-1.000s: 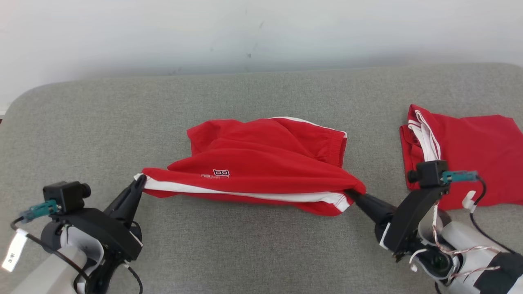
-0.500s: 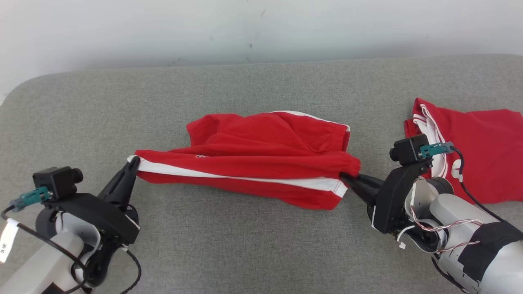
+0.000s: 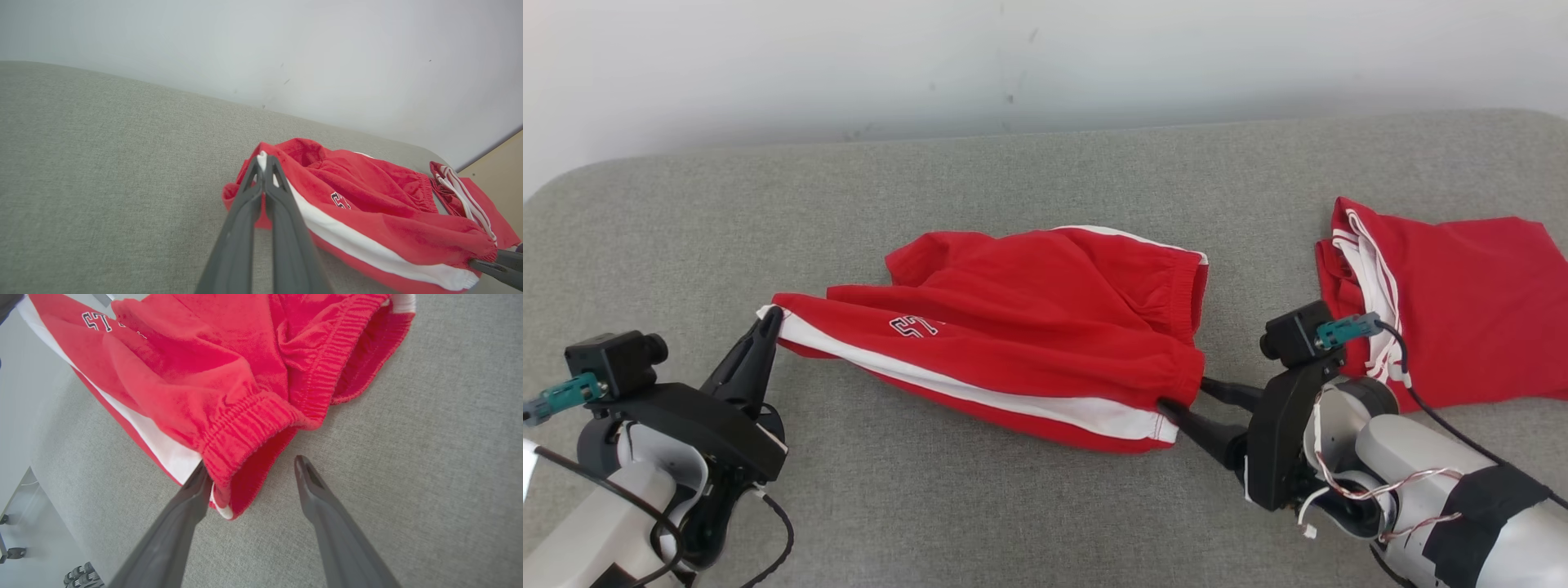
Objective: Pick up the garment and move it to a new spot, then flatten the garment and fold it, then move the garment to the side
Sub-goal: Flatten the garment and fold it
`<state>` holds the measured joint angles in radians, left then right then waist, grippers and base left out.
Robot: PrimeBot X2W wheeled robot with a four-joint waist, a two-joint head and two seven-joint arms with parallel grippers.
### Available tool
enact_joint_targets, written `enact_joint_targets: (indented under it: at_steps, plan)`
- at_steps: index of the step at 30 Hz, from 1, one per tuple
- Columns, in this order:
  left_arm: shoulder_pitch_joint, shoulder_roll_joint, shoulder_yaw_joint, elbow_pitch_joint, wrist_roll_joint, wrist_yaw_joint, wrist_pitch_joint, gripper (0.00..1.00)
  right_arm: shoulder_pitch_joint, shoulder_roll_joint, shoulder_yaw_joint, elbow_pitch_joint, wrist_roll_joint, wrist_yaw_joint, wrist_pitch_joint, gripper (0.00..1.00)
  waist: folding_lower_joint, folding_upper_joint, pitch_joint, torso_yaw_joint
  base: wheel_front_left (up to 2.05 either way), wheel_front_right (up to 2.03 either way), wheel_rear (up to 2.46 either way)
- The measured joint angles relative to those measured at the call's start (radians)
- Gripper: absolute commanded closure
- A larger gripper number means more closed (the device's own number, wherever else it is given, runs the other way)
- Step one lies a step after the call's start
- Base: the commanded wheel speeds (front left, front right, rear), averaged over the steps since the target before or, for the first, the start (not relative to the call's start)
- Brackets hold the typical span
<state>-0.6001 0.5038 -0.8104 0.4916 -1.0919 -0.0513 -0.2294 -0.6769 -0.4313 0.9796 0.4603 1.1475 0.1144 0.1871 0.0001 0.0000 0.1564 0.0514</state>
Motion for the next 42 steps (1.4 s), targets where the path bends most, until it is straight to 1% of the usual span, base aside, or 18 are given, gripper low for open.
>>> enact_joint_targets:
  at_steps: [3, 9, 15, 21, 29, 30, 31, 32, 33, 34, 37, 40, 42]
  plan:
    - [0.001, 0.003, 0.007, 0.003, 0.000, 0.007, 0.000, 1.00, 0.013, -0.005, 0.008, -0.039, 0.000, 0.000, 0.008, 0.00, 0.0000, 0.0000, -0.003, -0.004, 0.00, 0.00, 0.00]
    - [0.003, 0.005, 0.016, 0.010, -0.004, 0.007, -0.001, 1.00, 0.024, -0.028, 0.037, -0.106, -0.012, 0.000, 0.038, 0.00, 0.0000, 0.0000, -0.012, -0.013, 0.00, 0.00, 0.00]
    - [0.009, 0.007, 0.020, 0.012, -0.007, 0.007, -0.002, 1.00, 0.052, -0.045, 0.063, -0.147, -0.034, -0.002, 0.061, 0.00, 0.0000, 0.0000, -0.018, -0.016, 0.00, 0.00, 0.00]
    - [0.013, -0.007, 0.009, 0.006, -0.003, 0.009, -0.009, 1.00, 0.052, -0.056, 0.064, -0.144, -0.058, -0.043, 0.064, 0.00, -0.0001, 0.0000, -0.014, 0.001, 0.00, 0.00, 0.00]
    - [0.017, -0.032, -0.034, -0.023, 0.031, 0.022, -0.009, 1.00, 0.052, -0.043, 0.072, -0.125, -0.068, -0.074, 0.064, 0.00, 0.0000, 0.0000, -0.005, 0.032, 0.00, 0.00, 0.00]
    - [0.019, -0.035, -0.039, -0.026, 0.036, 0.025, -0.010, 1.00, 0.052, -0.041, 0.076, -0.119, -0.074, -0.079, 0.066, 0.06, 0.0000, 0.0000, -0.005, 0.037, 0.00, 0.00, 0.00]
    - [0.022, -0.038, -0.041, -0.030, 0.040, 0.025, -0.010, 1.00, 0.052, -0.040, 0.082, -0.114, -0.080, -0.079, 0.070, 0.51, 0.0000, 0.0000, -0.004, 0.041, 0.00, 0.00, 0.00]
    - [0.024, -0.039, -0.043, -0.031, 0.046, 0.025, -0.010, 1.00, 0.053, -0.037, 0.086, -0.111, -0.084, -0.079, 0.070, 0.62, 0.0000, 0.0000, -0.004, 0.045, 0.00, 0.00, 0.00]
    - [0.026, -0.039, -0.043, -0.032, 0.046, 0.026, -0.010, 1.00, 0.053, -0.030, 0.088, -0.109, -0.084, -0.079, 0.074, 0.96, 0.0000, 0.0000, -0.003, 0.048, 0.00, 0.00, 0.00]
    - [0.028, -0.037, -0.043, -0.033, 0.046, 0.029, -0.010, 1.00, 0.052, -0.024, 0.091, -0.110, -0.084, -0.079, 0.078, 1.00, 0.0000, 0.0000, -0.003, 0.050, 0.00, 0.00, 0.00]
    - [0.045, -0.032, -0.043, -0.034, 0.056, 0.034, -0.010, 1.00, 0.051, -0.016, 0.089, -0.110, -0.084, -0.079, 0.077, 1.00, 0.0000, 0.0000, -0.005, 0.054, 0.00, 0.00, 0.00]
    - [0.057, -0.030, -0.043, -0.042, 0.060, 0.040, -0.010, 1.00, 0.045, -0.033, 0.052, -0.109, -0.083, -0.079, 0.053, 1.00, 0.0000, 0.0000, -0.007, 0.056, 0.00, 0.00, 0.00]
    - [0.066, -0.027, -0.044, -0.042, 0.062, 0.043, -0.010, 1.00, 0.020, -0.058, 0.018, -0.107, -0.083, -0.081, 0.030, 1.00, 0.0000, 0.0000, -0.009, 0.056, 0.00, 0.00, 0.00]
